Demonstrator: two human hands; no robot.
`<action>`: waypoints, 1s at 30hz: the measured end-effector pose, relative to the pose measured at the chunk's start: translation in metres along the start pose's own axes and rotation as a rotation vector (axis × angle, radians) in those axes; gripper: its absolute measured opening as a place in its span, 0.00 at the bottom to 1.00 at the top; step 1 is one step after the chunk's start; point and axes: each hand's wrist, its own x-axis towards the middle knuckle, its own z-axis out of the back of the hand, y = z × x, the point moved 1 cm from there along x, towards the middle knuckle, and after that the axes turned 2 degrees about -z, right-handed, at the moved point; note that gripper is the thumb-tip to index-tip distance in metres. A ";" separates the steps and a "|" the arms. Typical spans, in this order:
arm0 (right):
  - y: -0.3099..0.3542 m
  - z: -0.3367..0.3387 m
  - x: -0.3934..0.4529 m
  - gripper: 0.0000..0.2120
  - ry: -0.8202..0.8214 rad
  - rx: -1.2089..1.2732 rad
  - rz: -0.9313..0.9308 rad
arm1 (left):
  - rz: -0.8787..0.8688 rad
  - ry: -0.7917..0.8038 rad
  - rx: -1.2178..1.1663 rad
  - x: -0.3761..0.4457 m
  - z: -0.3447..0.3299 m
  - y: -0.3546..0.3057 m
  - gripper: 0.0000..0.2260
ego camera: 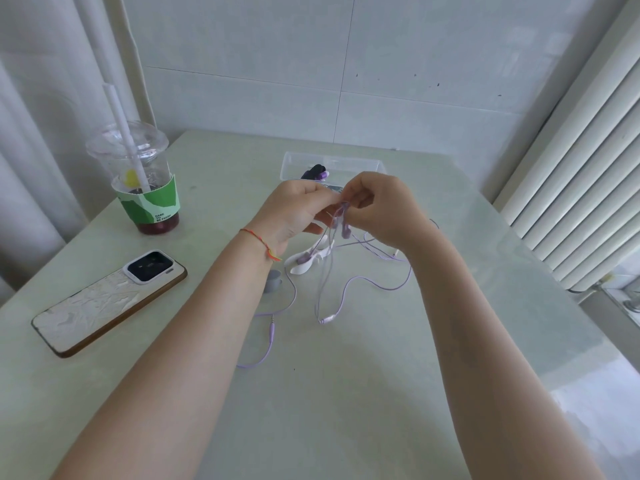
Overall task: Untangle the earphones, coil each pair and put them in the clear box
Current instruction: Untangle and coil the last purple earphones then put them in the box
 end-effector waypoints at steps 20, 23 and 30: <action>-0.001 0.005 0.001 0.04 -0.001 0.382 -0.109 | 0.000 0.047 -0.038 -0.005 0.001 0.000 0.08; -0.003 0.008 0.000 0.02 0.054 0.274 -0.087 | -0.021 0.019 0.030 -0.003 0.004 0.001 0.07; -0.001 0.008 0.002 0.05 0.015 -0.194 0.021 | -0.013 -0.013 0.087 -0.002 -0.001 0.003 0.05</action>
